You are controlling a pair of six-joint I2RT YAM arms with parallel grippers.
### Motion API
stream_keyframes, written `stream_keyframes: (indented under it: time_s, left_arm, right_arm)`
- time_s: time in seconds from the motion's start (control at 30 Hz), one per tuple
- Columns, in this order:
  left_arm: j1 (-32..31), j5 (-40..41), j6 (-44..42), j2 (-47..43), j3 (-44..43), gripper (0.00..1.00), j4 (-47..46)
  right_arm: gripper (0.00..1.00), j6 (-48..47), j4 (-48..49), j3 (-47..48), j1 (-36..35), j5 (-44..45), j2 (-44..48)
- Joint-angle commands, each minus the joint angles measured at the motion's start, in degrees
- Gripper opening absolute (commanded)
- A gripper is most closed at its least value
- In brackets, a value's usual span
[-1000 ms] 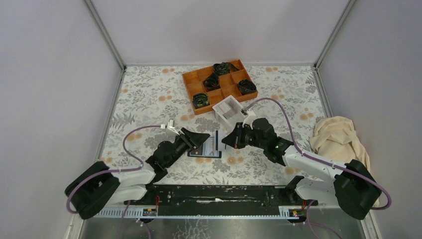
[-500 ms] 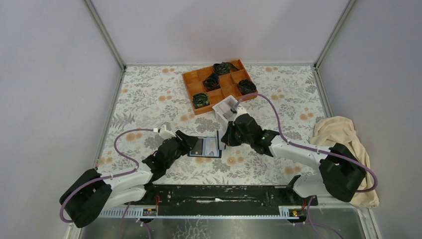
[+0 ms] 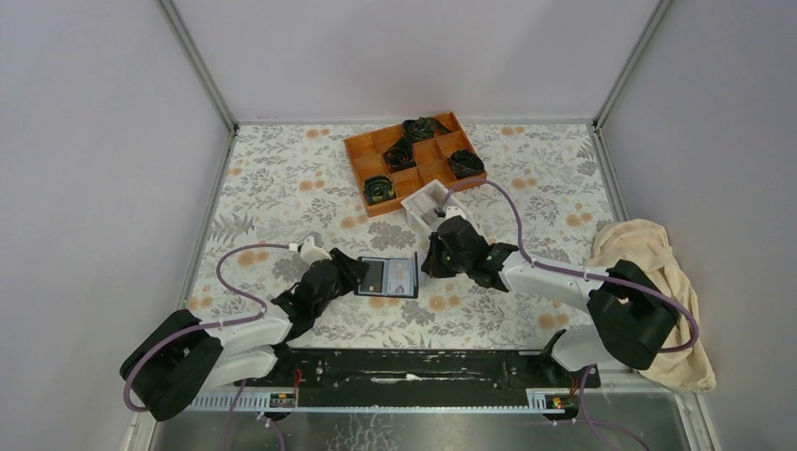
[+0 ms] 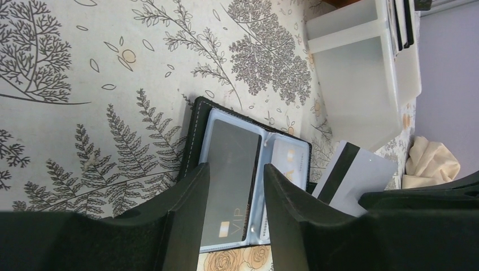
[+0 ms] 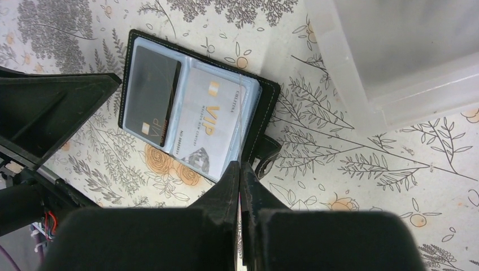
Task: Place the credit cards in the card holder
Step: Turn over the card slot in the card holder.
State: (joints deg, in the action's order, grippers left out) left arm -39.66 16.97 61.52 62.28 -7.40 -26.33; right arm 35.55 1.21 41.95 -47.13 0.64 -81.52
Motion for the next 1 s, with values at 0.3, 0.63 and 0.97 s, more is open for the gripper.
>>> stream_keyframes:
  time_s: [0.3, 0.63, 0.97]
  left_arm:
    - [0.94, 0.01, -1.0, 2.71, 0.0, 0.46, -2.85]
    - [0.98, -0.3, -0.4, 3.24, 1.21, 0.45, -3.97]
    - [0.99, -0.67, 0.14, 3.81, 2.13, 0.45, -5.19]
  right_arm:
    - [0.0, 2.43, -0.53, 2.27, -0.5, 0.99, -0.31]
    - [0.0, 4.71, 1.64, 0.86, -0.5, -0.12, -0.35]
    - [0.0, 5.92, 2.88, -0.39, -0.48, -0.4, -1.15]
